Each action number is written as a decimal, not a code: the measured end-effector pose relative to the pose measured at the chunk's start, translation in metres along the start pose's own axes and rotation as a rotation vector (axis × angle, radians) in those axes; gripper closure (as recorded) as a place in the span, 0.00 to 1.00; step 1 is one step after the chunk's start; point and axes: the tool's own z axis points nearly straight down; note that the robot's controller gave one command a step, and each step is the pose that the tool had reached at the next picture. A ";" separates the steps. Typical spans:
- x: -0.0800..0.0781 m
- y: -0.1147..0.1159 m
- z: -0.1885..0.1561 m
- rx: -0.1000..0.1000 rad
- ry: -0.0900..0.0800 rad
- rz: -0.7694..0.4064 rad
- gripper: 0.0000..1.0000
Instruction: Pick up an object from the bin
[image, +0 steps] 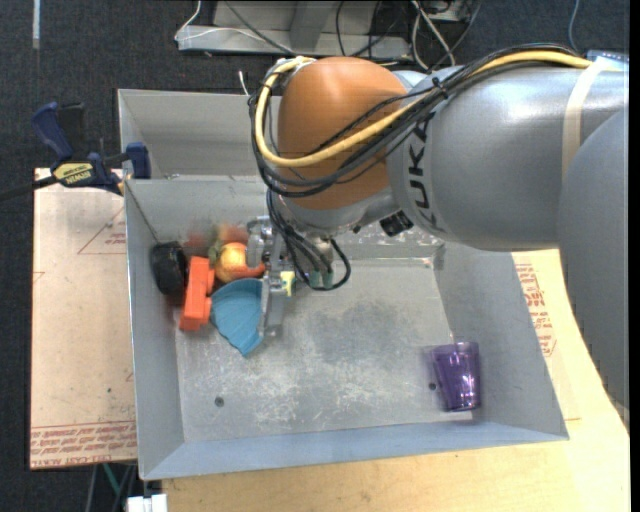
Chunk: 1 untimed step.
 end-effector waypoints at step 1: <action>-0.001 -0.002 -0.005 -0.002 -0.008 0.003 0.00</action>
Offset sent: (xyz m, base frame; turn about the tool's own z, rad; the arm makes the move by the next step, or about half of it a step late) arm 0.0131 -0.0464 -0.1605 -0.2198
